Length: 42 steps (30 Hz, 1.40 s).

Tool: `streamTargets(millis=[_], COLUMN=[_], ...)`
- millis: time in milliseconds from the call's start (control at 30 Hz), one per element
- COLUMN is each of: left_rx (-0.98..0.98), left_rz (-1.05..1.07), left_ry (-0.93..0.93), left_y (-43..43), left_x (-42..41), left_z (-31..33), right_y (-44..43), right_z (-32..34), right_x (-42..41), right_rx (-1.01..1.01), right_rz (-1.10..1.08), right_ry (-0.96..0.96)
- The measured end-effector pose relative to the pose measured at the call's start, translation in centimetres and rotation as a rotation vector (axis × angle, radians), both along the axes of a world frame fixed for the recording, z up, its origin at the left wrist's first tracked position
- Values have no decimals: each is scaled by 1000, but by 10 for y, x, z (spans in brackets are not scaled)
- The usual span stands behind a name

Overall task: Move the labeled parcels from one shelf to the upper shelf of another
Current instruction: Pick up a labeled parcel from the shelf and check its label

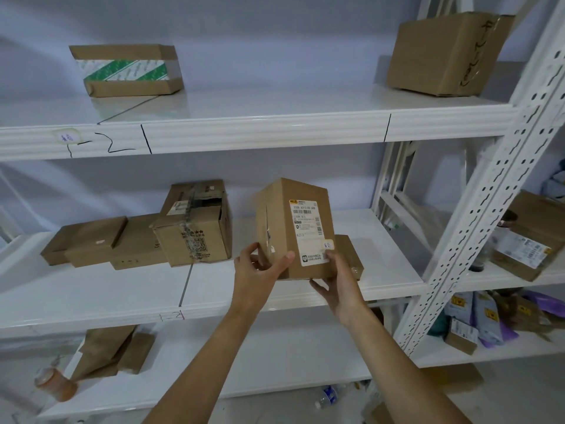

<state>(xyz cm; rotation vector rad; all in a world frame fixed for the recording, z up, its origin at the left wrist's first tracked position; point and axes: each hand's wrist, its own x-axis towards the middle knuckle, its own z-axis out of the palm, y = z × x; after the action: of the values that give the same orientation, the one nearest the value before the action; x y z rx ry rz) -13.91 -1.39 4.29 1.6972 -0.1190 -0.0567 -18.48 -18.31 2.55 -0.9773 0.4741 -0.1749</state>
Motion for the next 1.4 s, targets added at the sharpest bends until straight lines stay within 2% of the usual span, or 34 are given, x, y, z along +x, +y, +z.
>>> streamTargets(millis=[133, 367, 500, 567, 633, 767, 900, 1167, 1400], left_rx=[155, 225, 194, 162, 81, -121, -227, -169, -160], left_rz=[0, -95, -121, -111, -106, -56, -23, -15, 14], left_ry=[-91, -139, -135, -94, -9, 237, 324, 296, 224], left_y=[-7, -3, 5, 8, 9, 13, 17, 23, 21], left_x=[-12, -12, -5, -3, -2, -1, 2, 1, -4], left_z=[1, 0, -4, -9, -13, -13, -17, -17, -10], right_y=[0, 0, 3, 6, 12, 30, 46, 42, 24], right_z=[-11, -7, -1, -1, -3, -14, -20, -26, -21], right_x=[-6, -9, -10, -10, -12, -19, -21, -18, -16], right_rx=[43, -65, -298, -445, -586, -888, -1121, -1071, -810], right_rz=[-4, -42, -68, -94, -117, -174, -211, -165, -59], right_ry=[-27, -28, -53, -130, -213, -218, -223, -182, -154])
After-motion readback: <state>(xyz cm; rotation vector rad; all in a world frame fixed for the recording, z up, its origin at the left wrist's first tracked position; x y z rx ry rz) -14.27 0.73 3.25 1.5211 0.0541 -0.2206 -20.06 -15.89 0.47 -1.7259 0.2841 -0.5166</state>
